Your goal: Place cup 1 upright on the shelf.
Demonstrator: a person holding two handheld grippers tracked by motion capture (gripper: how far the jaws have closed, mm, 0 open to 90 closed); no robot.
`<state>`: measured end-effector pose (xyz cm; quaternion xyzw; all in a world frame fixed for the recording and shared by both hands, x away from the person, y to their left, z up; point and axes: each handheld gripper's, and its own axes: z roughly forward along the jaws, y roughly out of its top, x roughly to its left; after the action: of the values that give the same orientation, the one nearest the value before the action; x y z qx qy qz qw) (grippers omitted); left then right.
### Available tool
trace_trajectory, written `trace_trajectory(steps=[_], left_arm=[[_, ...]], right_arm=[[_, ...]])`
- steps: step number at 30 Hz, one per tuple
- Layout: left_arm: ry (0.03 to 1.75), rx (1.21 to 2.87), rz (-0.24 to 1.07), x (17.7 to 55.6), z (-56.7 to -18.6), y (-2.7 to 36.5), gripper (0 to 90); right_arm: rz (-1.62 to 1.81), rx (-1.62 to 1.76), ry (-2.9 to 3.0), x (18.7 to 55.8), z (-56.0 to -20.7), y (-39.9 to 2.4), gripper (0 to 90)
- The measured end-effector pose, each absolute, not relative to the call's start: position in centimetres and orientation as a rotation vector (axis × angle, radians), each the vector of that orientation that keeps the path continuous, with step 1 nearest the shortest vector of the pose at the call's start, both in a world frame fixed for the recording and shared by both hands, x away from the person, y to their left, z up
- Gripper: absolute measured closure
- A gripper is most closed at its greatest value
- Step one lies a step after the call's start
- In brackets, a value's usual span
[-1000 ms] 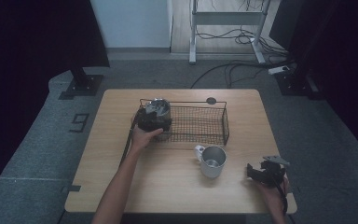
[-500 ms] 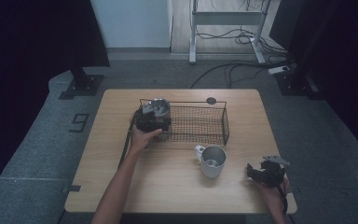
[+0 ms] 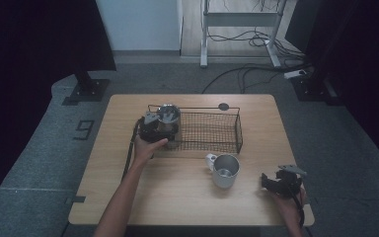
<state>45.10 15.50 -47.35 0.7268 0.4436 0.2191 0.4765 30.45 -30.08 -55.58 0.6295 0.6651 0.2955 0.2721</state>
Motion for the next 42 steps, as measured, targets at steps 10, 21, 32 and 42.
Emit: trace_trajectory(steps=[10, 21, 32, 42], left_arm=[[1.046, 1.750, 0.508, 43.5, -46.5, 17.0, 0.0], [1.014, 1.782, 0.490, 41.1, -46.8, 18.1, 0.5], [0.996, 1.825, 0.459, 37.2, -48.1, 19.3, 0.8], [1.010, 1.835, 0.412, 34.0, -50.1, 20.6, 2.4]], right_arm=[[0.796, 1.696, 1.790, 30.4, -55.6, -30.1, 11.6], [0.797, 1.698, 1.787, 30.5, -55.6, -30.1, 11.7], [0.797, 1.698, 1.787, 30.4, -55.6, -30.1, 11.8], [0.797, 1.698, 1.786, 30.4, -55.6, -30.1, 12.0]])
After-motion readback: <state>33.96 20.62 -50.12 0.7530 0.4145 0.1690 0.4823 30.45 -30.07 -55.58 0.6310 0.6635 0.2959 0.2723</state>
